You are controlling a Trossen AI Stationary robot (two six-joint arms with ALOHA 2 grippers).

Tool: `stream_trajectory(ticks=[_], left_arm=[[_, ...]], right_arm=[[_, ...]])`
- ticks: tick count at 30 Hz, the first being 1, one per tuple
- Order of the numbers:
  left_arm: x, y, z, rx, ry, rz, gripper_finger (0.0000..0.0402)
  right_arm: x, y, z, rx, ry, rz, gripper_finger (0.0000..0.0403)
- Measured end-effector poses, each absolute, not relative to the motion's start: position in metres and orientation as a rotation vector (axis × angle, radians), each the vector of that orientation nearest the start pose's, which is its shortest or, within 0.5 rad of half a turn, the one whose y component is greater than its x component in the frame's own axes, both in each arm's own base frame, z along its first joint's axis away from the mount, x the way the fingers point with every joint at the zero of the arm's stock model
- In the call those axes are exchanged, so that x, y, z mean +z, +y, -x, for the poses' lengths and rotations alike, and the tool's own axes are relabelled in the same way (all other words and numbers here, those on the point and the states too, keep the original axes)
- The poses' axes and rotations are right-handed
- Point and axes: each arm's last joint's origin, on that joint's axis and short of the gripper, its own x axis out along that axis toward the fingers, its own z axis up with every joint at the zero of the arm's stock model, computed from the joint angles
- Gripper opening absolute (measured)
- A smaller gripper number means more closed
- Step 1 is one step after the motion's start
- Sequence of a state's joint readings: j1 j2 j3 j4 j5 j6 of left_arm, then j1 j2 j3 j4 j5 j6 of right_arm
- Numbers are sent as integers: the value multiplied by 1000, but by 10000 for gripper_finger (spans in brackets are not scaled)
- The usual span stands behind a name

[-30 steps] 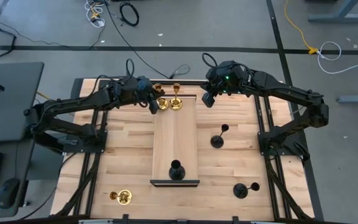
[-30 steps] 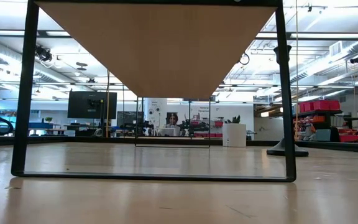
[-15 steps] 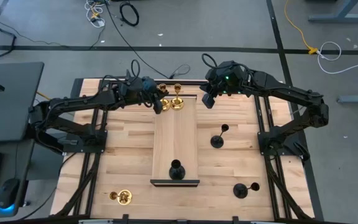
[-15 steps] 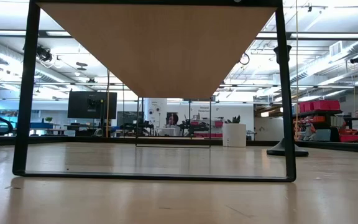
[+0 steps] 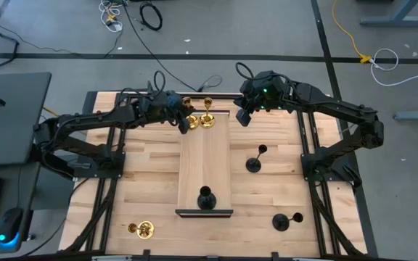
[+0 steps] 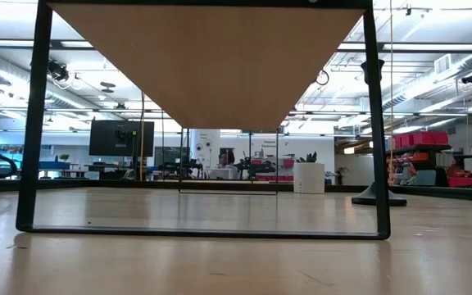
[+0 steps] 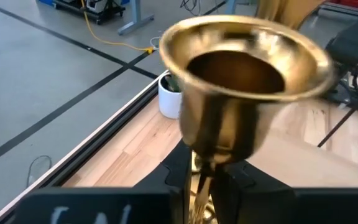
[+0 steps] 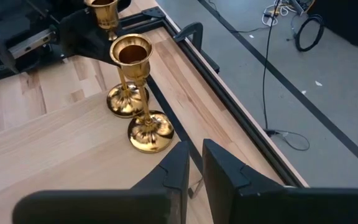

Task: Pick & Place candle stick holders
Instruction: Put the top gold candle holder on the shelf aligned with the other gold candle holder

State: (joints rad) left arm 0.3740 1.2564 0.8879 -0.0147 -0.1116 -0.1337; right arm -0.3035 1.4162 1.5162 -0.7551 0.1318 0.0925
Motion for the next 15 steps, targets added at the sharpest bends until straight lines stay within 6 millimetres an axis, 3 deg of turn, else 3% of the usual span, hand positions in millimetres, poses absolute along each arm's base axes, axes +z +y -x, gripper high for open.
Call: stream_trajectory(ticks=[7,15], left_arm=[[292,103,-253,521,341,160,58],[307,97,-234,559,318,151,129]], right_arm=[[390,-91,-279,-452,639,-143,48],[390,-91,-279,-452,636,-143,48]])
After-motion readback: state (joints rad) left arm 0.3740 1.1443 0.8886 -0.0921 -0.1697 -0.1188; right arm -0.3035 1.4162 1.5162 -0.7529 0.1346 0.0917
